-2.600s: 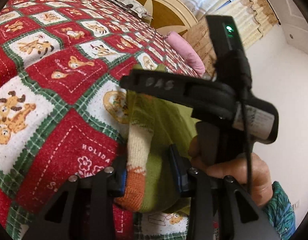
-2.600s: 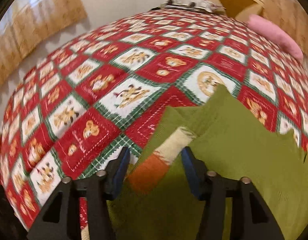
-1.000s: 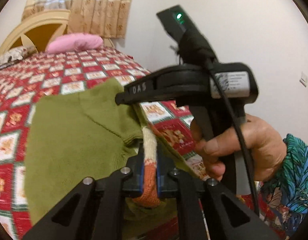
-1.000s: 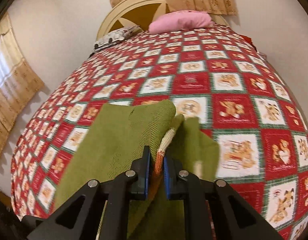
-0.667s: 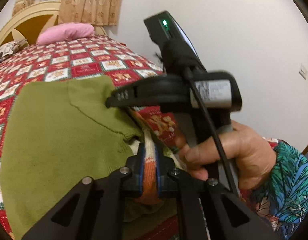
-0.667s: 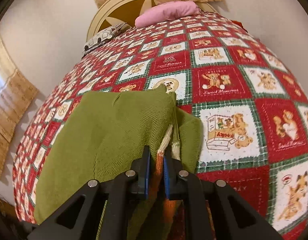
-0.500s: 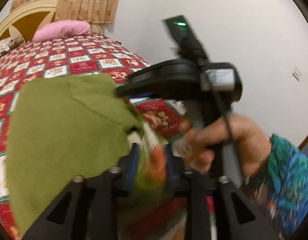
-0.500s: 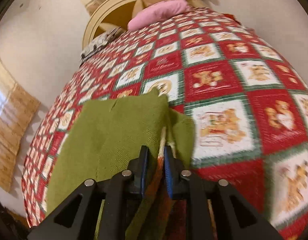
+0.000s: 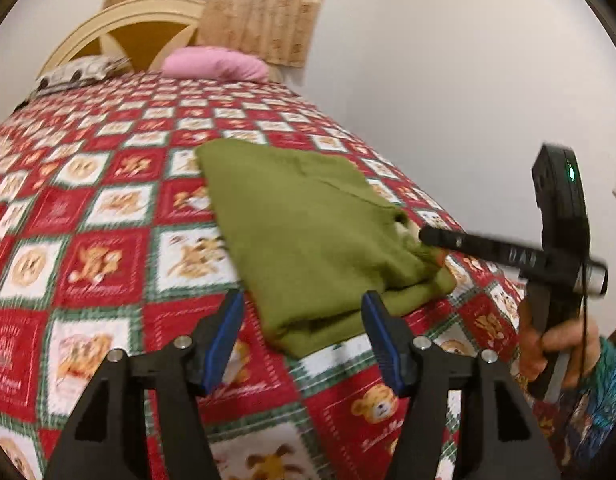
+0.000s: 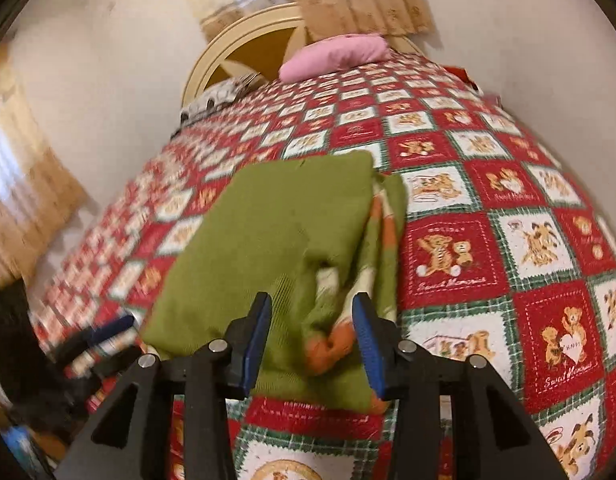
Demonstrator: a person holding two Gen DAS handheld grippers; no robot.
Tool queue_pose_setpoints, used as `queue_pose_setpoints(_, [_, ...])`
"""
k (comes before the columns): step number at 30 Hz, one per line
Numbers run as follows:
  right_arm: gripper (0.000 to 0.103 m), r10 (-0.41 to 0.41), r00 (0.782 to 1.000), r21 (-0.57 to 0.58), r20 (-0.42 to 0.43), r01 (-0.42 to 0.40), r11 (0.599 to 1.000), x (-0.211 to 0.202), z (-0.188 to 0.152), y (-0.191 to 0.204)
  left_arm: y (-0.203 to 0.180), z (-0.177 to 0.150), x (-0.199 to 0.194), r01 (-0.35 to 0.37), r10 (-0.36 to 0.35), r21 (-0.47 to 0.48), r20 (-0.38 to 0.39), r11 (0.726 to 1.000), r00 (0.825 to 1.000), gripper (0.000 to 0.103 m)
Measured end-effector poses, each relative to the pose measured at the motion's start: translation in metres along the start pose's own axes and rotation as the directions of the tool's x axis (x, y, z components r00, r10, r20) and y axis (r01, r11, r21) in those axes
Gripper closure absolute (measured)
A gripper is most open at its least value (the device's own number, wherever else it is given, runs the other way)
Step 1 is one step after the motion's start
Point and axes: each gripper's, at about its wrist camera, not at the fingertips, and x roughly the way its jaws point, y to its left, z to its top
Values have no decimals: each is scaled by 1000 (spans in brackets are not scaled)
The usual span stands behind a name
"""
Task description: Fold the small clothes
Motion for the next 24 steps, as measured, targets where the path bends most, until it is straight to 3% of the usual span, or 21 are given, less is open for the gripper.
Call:
queue_pose_setpoints(4, [60, -113, 992, -104, -49, 107, 989, 24, -6, 10, 8, -5, -1, -19, 18, -29, -20, 999, 1000, 40])
queue_pose_setpoints(7, [60, -100, 991, -81, -94, 93, 992, 41, -10, 1, 14, -8, -2, -18, 17, -47, -21, 999, 1000, 40])
queue_pose_setpoints(9, [97, -115, 989, -98, -96, 106, 990, 40, -13, 2, 18, -8, -7, -25, 25, -44, -15, 999, 1000, 34])
queue_pose_setpoints(17, [99, -103, 993, 3, -57, 103, 995, -3, -14, -16, 33, 3, -9, -40, 41, -53, 14, 998, 999, 34])
queue_pose_setpoints(24, [99, -106, 990, 26, -93, 109, 994, 2, -34, -26, 46, 22, 19, -55, 55, -109, 1, 992, 998, 34])
